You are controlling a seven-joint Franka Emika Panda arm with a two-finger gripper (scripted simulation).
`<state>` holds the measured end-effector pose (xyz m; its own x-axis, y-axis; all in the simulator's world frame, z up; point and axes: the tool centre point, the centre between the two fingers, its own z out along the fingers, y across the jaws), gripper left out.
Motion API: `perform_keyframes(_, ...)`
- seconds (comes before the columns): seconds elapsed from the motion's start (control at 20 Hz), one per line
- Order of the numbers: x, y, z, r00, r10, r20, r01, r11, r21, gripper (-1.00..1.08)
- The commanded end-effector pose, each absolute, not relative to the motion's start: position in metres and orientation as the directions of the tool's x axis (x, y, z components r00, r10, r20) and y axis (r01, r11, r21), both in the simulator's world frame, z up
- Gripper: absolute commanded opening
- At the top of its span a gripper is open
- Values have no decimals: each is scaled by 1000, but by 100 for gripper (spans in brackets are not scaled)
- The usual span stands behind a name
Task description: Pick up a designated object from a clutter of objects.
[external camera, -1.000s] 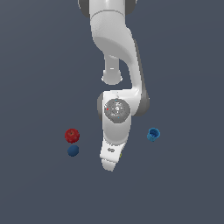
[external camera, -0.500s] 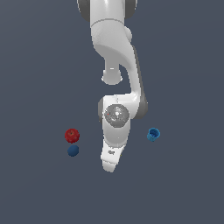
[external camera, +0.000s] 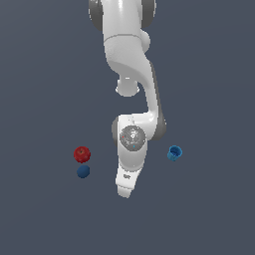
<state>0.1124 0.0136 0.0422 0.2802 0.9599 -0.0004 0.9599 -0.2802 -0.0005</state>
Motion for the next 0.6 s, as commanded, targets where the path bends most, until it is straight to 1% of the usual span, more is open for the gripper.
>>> perform_keyframes(0.0, 113, 14, 42, 280, 960, 0, 960, -280, 0, -100)
perform_keyframes(0.55, 112, 13, 44, 280, 960, 0, 960, -280, 0, -100)
